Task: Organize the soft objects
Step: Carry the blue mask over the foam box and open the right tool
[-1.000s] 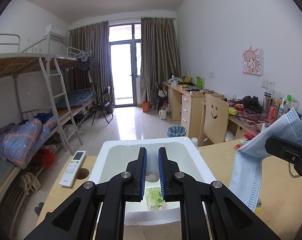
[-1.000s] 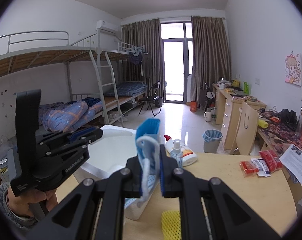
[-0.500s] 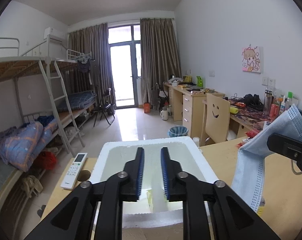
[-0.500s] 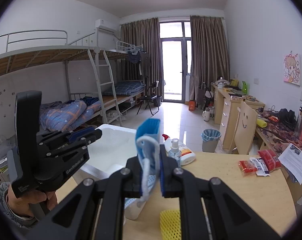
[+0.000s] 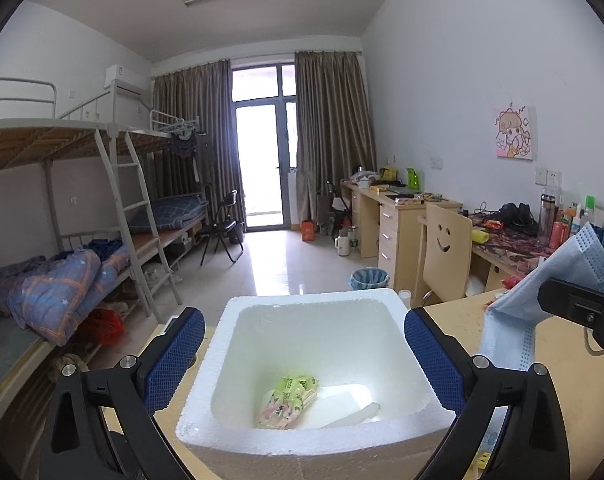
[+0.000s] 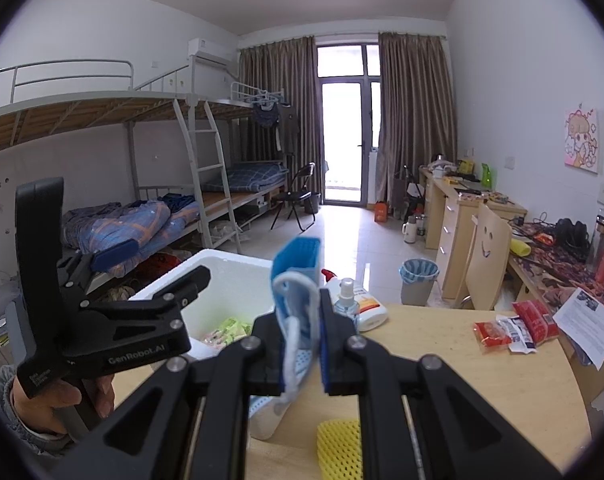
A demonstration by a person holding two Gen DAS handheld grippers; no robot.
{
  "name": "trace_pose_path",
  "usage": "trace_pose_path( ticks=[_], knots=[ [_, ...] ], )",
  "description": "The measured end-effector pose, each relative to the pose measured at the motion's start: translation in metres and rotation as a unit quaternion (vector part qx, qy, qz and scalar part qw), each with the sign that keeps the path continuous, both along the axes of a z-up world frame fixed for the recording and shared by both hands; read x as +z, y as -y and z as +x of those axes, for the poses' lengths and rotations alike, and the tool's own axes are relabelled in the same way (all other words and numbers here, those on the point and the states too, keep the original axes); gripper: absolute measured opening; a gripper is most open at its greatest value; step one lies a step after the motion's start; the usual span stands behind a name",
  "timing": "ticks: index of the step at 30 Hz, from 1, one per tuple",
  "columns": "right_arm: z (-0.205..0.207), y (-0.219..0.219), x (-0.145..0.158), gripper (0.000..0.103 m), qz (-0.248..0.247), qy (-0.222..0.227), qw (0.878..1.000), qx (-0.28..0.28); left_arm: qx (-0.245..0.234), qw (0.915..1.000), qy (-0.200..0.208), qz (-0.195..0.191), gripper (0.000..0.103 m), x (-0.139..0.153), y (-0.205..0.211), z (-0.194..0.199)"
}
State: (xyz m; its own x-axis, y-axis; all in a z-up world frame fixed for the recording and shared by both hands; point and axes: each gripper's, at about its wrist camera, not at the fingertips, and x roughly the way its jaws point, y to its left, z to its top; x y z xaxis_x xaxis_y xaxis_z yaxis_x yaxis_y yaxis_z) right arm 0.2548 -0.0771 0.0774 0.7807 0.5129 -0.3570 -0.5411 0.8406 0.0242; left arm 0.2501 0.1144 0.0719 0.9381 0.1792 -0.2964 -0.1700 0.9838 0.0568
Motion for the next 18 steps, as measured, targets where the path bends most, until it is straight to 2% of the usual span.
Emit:
trace_pose_path(
  ticks=[7,18],
  knots=[
    [-0.001,-0.007,0.003,0.015,-0.003,0.003,1.0,0.007,0.014,0.9999,0.007,0.005,0.1,0.003,-0.005,-0.013],
    [0.002,-0.028,0.011,0.015,-0.007,0.012,0.999,0.035,0.07,0.9973,0.021,0.001,0.103,0.006,-0.042,-0.046]
  ],
)
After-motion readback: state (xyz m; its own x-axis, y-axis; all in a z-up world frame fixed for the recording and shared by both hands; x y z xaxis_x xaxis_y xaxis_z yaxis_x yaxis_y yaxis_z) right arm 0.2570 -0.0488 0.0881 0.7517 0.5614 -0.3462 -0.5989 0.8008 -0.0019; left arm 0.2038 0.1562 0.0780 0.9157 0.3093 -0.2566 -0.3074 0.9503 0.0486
